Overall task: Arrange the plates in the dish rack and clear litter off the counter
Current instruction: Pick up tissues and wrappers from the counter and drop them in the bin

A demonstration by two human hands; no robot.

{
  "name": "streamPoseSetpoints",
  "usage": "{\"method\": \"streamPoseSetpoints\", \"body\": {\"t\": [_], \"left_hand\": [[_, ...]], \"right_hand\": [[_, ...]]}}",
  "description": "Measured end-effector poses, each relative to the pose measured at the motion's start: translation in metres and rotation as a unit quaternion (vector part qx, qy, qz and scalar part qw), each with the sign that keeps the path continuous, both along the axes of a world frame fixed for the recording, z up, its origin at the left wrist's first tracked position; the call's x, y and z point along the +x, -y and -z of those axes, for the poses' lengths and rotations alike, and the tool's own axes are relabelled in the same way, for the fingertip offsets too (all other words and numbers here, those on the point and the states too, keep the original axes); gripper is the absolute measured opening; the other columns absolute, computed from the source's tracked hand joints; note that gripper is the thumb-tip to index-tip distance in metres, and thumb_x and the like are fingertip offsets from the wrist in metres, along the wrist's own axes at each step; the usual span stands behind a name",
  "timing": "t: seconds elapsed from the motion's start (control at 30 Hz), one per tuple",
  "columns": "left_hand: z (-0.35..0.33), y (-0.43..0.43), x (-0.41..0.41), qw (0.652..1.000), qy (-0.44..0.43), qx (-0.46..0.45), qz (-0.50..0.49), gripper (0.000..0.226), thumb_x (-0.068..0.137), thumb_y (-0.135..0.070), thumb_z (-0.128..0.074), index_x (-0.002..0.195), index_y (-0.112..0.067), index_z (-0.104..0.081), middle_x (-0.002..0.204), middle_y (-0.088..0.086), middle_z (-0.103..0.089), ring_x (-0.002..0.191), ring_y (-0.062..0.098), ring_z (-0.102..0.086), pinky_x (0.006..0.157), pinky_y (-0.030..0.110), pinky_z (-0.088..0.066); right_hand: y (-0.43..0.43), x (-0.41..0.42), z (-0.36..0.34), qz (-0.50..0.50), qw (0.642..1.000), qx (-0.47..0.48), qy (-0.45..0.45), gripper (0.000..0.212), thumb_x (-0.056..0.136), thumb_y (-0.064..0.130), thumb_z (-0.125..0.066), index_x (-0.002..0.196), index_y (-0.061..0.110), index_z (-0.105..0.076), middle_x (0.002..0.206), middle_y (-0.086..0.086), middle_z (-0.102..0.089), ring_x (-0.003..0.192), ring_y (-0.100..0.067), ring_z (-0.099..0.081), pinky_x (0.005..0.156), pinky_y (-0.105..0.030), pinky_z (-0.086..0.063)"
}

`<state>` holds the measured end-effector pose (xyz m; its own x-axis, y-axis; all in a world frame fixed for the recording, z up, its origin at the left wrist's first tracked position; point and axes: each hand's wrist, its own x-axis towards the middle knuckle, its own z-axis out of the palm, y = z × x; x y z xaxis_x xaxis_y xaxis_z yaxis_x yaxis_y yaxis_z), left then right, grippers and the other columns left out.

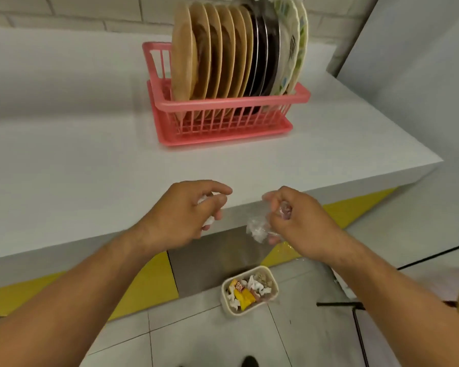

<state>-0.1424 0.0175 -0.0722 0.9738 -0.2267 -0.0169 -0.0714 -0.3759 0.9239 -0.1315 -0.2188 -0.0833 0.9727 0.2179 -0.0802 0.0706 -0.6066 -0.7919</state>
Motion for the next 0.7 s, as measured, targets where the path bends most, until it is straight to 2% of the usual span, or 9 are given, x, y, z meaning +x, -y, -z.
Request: {"method": "streamPoseSetpoints", "body": {"t": [0.07, 0.17, 0.27, 0.33, 0.4, 0.43, 0.57, 0.63, 0.7], "left_hand": [[0.01, 0.021, -0.008, 0.998, 0.024, 0.053, 0.034, 0.017, 0.094, -0.034, -0.054, 0.089, -0.029, -0.069, 0.065, -0.012, -0.063, 0.055, 0.001, -0.054, 0.051, 0.015, -0.044], [0.037, 0.054, -0.019, 0.994, 0.018, 0.101, 0.046, 0.033, 0.093, -0.044, -0.05, 0.071, -0.022, -0.062, 0.054, -0.014, -0.052, 0.052, 0.002, -0.046, 0.052, 0.019, -0.038], [0.087, 0.088, -0.032, 0.993, -0.036, 0.113, 0.011, 0.036, 0.096, -0.046, -0.041, 0.073, -0.022, -0.055, 0.062, -0.009, -0.053, 0.059, 0.007, -0.049, 0.058, 0.028, -0.042], [0.133, 0.11, -0.038, 0.988, -0.106, 0.111, -0.01, 0.024, 0.097, -0.038, -0.035, 0.081, -0.028, -0.05, 0.073, -0.008, -0.054, 0.07, 0.01, -0.051, 0.063, 0.032, -0.042], [0.187, 0.134, -0.042, 0.974, -0.191, 0.121, -0.013, 0.011, 0.096, -0.03, -0.035, 0.092, -0.029, -0.045, 0.079, -0.006, -0.053, 0.072, 0.012, -0.05, 0.062, 0.03, -0.04], [0.208, 0.14, -0.043, 0.964, -0.232, 0.127, -0.02, 0.008, 0.095, -0.025, -0.037, 0.099, -0.028, -0.043, 0.08, -0.004, -0.052, 0.069, 0.012, -0.048, 0.057, 0.027, -0.038], [0.31, 0.165, -0.05, 0.937, -0.311, 0.159, -0.007, 0.03, 0.093, -0.004, -0.037, 0.118, -0.021, -0.034, 0.092, 0.003, -0.049, 0.067, 0.01, -0.046, 0.048, 0.019, -0.037], [0.357, 0.173, -0.051, 0.924, -0.34, 0.174, 0.019, 0.04, 0.093, 0.0, -0.036, 0.126, -0.021, -0.028, 0.088, 0.004, -0.047, 0.065, 0.012, -0.045, 0.048, 0.02, -0.038], [0.399, 0.182, -0.047, 0.915, -0.357, 0.188, 0.028, 0.047, 0.093, 0.001, -0.038, 0.133, -0.02, -0.025, 0.076, 0.004, -0.044, 0.058, 0.013, -0.041, 0.046, 0.019, -0.035]], "right_hand": [[0.022, -0.01, 0.012, 0.017, 0.997, 0.047, -0.051, 0.029, 0.091, 0.009, -0.057, 0.082, 0.036, -0.058, 0.083, 0.005, -0.063, 0.055, -0.016, -0.066, 0.048, -0.035, -0.055], [0.056, -0.017, 0.043, 0.061, 0.998, 0.003, -0.007, 0.015, 0.092, 0.03, -0.061, 0.08, 0.037, -0.062, 0.066, 0.02, -0.06, 0.048, -0.001, -0.053, 0.045, -0.018, -0.041], [0.089, -0.025, 0.1, 0.135, 0.99, -0.024, 0.016, 0.043, 0.092, 0.048, -0.054, 0.059, 0.021, -0.046, 0.05, 0.014, -0.046, 0.048, -0.005, -0.04, 0.047, -0.027, -0.034], [0.11, -0.03, 0.145, 0.188, 0.981, -0.027, -0.039, 0.043, 0.092, 0.052, -0.048, 0.063, 0.02, -0.046, 0.054, 0.011, -0.045, 0.053, -0.003, -0.044, 0.051, -0.026, -0.031], [0.133, -0.038, 0.199, 0.21, 0.968, -0.01, -0.139, 0.03, 0.09, 0.048, -0.04, 0.074, 0.024, -0.049, 0.065, 0.011, -0.047, 0.063, -0.001, -0.047, 0.062, -0.02, -0.037], [0.14, -0.041, 0.218, 0.213, 0.96, 0.017, -0.181, 0.022, 0.086, 0.043, -0.038, 0.075, 0.026, -0.047, 0.07, 0.01, -0.046, 0.067, -0.005, -0.046, 0.069, -0.026, -0.043], [0.168, -0.048, 0.298, 0.224, 0.928, 0.085, -0.284, 0.023, 0.061, 0.023, -0.042, 0.079, 0.008, -0.045, 0.078, -0.005, -0.049, 0.072, -0.023, -0.048, 0.068, -0.038, -0.043], [0.177, -0.049, 0.335, 0.243, 0.918, 0.11, -0.295, 0.009, 0.066, 0.012, -0.045, 0.069, 0.009, -0.037, 0.073, -0.006, -0.044, 0.067, -0.024, -0.044, 0.065, -0.037, -0.037], [0.185, -0.048, 0.374, 0.253, 0.907, 0.104, -0.321, 0.013, 0.079, 0.006, -0.048, 0.084, 0.017, -0.05, 0.077, -0.003, -0.051, 0.068, -0.021, -0.053, 0.063, -0.03, -0.043]]}}
